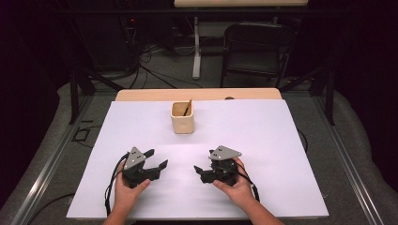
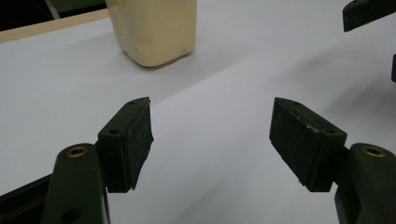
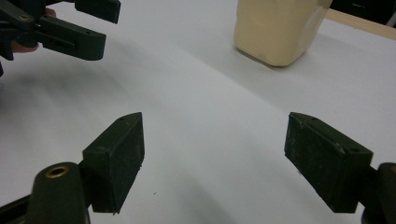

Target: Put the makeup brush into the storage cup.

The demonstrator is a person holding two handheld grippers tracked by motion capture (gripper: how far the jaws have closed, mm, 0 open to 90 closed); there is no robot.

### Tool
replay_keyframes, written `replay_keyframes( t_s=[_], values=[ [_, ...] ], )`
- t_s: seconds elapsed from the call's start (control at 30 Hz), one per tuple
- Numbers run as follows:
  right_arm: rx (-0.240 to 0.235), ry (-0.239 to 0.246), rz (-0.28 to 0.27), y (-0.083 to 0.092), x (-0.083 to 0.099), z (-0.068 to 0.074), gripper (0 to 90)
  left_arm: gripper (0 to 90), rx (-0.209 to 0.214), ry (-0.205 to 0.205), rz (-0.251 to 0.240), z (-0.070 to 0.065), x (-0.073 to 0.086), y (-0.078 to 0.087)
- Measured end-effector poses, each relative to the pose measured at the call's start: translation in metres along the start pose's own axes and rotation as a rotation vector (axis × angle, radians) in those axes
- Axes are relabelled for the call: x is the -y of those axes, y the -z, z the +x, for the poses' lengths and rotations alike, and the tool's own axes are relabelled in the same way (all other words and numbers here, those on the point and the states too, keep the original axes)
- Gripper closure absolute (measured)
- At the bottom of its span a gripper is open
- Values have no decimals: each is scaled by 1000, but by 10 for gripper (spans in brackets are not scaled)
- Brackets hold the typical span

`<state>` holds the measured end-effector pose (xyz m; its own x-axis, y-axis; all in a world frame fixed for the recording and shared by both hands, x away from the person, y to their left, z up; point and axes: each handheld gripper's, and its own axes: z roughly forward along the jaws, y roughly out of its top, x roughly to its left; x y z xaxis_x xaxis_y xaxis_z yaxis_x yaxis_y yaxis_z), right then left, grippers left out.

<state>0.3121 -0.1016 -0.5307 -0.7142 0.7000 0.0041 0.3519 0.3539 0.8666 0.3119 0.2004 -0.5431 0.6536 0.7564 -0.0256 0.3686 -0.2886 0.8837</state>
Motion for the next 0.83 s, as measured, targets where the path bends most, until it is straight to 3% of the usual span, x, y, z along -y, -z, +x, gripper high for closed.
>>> replay_keyframes(
  t_s=[0.33, 0.6, 0.83],
  values=[
    [-2, -1, 4, 0, 0, 1, 196, 302, -1, 7, -11, -1, 0, 1],
    [-2, -2, 4, 0, 0, 1, 196, 304, -3, 53, -41, 4, 2, 4],
    [0, -4, 6, -1, 1, 0, 196, 304, -10, 54, -45, 4, 2, 5]
  ],
)
